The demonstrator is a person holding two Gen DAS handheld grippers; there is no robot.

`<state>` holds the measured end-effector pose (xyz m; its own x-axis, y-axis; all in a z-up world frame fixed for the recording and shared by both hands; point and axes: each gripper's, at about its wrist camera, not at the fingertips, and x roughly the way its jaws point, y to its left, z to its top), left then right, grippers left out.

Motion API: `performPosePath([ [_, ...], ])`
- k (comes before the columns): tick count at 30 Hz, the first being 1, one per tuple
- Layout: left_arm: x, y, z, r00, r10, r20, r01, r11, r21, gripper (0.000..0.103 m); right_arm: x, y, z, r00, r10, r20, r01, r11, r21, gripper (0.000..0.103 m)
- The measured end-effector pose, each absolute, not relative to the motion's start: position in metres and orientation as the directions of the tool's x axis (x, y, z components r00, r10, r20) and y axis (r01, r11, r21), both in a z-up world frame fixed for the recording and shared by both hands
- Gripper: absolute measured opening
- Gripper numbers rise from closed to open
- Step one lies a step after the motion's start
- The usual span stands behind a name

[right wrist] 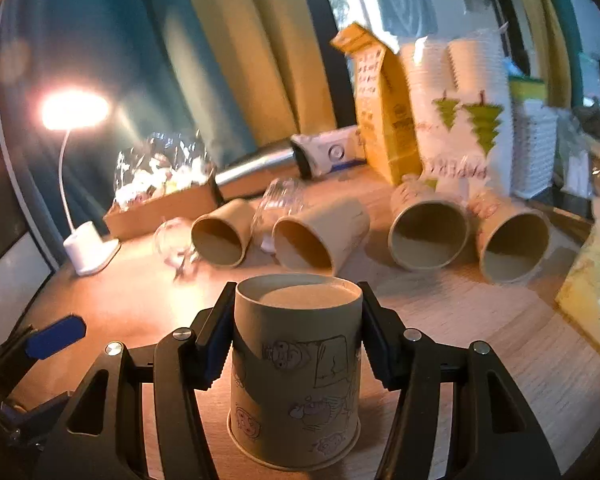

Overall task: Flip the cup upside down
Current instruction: 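Lower the cup mouth-up onto the table with the right gripper and open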

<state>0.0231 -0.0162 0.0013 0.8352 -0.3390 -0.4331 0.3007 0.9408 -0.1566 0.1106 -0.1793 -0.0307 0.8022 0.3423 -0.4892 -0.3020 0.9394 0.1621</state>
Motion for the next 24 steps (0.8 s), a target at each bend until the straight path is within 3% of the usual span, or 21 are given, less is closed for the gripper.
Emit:
performPosePath([
  [18, 0.027, -0.014, 0.002, 0.842, -0.322, -0.433, 0.278, 0.946, -0.164, 0.085, 0.082, -0.182, -0.024, 0.829, 0.304, -0.470, -0.277, 0.952, 0.128, 0.061],
  [21, 0.027, -0.014, 0.002, 0.842, -0.322, -0.433, 0.277, 0.947, -0.165, 0.085, 0.066, -0.188, -0.018, 0.848, 0.287, -0.445, -0.259, 0.958, 0.125, 0.076],
  [24, 0.026, -0.014, 0.002, 0.843, -0.321, -0.432, 0.278, 0.947, -0.163, 0.085, 0.045, -0.196, -0.016, 0.860, 0.265, -0.437, -0.232, 0.964, 0.128, 0.077],
])
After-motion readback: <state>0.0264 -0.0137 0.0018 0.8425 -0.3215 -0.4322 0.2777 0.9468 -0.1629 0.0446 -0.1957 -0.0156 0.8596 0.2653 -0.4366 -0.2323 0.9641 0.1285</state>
